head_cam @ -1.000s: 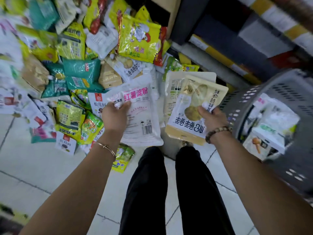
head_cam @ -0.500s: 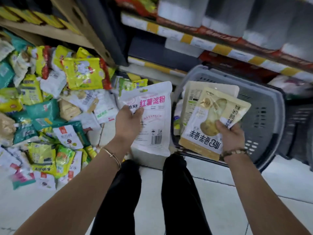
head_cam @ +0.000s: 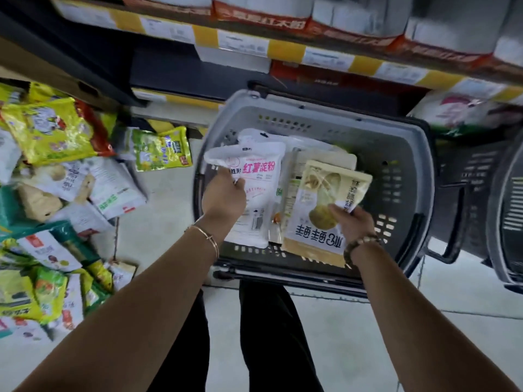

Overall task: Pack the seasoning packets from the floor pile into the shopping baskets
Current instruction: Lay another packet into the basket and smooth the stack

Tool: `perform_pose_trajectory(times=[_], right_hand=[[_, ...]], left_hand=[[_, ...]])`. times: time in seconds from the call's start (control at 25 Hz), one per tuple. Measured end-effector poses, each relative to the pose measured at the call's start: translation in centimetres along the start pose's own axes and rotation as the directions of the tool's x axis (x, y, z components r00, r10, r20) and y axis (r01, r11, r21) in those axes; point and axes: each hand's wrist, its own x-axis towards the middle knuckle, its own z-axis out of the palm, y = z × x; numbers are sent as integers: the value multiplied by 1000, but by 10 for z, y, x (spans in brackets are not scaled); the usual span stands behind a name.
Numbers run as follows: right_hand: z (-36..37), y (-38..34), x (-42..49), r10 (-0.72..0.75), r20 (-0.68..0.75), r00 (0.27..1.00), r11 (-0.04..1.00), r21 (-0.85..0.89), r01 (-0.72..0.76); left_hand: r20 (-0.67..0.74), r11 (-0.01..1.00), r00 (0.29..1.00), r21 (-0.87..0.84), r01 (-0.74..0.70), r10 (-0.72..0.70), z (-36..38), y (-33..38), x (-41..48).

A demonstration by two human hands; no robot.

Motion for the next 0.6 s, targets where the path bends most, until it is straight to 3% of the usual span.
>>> perform_pose_trajectory(times=[0.08,0.2,0.4,0.52,0.6], right_hand=[[5,12,25,34,40,999,998,-44,-33],[8,29,56,43,-12,999,983,-176,-44],[7,51,87,-6,-72,997,880,-475,-29],[3,47,86,-70,-135,988,865,-501,-7],[-7,41,87,-80,-167,983,896,-444,-2]], left_hand=[[39,996,998,72,54,-57,25,-2,20],[91,990,986,43,135,-138,58,-6,36],[4,970,972,54,236,-237,90,-13,37],[-4,931,931,-10,364,-364,91,-14,46],[-37,932,931,-18,362,-363,90,-11,40]])
